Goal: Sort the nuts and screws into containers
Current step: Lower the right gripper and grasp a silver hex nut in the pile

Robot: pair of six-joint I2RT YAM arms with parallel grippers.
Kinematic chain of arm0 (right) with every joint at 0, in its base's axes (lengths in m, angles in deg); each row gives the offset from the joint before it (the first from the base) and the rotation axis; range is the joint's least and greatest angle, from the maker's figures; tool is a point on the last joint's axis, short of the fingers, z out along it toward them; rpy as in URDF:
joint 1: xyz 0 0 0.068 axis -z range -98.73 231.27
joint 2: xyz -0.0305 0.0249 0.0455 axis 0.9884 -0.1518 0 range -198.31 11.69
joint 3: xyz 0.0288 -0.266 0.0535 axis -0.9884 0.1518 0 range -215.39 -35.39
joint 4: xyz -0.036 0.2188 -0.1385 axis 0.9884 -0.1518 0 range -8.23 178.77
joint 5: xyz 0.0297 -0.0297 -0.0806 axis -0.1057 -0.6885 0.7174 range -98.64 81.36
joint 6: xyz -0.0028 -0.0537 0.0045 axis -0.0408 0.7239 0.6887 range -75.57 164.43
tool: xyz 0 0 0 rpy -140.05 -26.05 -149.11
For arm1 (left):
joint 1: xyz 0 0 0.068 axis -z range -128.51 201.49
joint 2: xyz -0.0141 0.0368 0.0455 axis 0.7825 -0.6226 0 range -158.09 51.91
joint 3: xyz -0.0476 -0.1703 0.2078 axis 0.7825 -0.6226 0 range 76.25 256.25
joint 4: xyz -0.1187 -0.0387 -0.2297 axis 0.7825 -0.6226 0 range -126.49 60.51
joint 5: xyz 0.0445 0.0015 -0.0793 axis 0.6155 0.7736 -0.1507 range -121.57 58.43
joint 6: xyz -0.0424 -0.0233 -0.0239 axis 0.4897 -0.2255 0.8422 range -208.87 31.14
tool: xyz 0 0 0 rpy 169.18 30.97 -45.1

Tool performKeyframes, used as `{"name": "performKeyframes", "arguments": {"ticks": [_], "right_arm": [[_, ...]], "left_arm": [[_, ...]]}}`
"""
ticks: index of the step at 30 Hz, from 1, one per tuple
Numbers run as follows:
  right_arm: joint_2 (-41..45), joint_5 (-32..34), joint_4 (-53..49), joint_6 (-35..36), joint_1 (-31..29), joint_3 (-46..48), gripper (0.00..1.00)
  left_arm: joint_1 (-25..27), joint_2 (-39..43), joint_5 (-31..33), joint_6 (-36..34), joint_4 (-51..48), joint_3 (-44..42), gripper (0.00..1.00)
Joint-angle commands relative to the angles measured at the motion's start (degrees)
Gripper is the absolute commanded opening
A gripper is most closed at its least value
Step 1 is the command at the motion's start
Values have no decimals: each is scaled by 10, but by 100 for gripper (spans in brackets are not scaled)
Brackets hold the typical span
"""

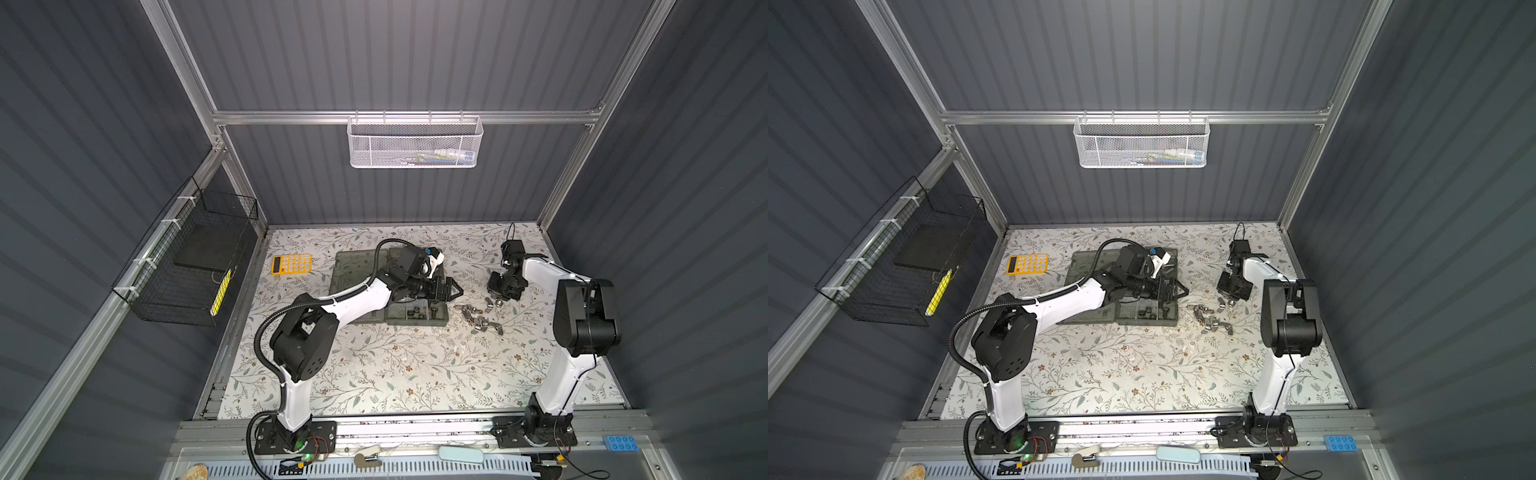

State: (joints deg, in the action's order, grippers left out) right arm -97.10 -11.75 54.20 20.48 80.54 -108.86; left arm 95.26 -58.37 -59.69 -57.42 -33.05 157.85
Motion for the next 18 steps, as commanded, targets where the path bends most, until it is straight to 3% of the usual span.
{"name": "performKeyframes", "arguments": {"ticks": [1, 11, 18], "right_arm": [[42, -24, 2, -8, 2, 11, 7], [120, -74, 21, -26, -22, 44, 5], [157, -112, 49, -46, -72, 46, 5]], "left_arm": [[-7, 33, -1, -7, -4, -24, 100], [-24, 82, 4, 3, -3, -59, 100], [-45, 129, -2, 26, 13, -109, 100]]}}
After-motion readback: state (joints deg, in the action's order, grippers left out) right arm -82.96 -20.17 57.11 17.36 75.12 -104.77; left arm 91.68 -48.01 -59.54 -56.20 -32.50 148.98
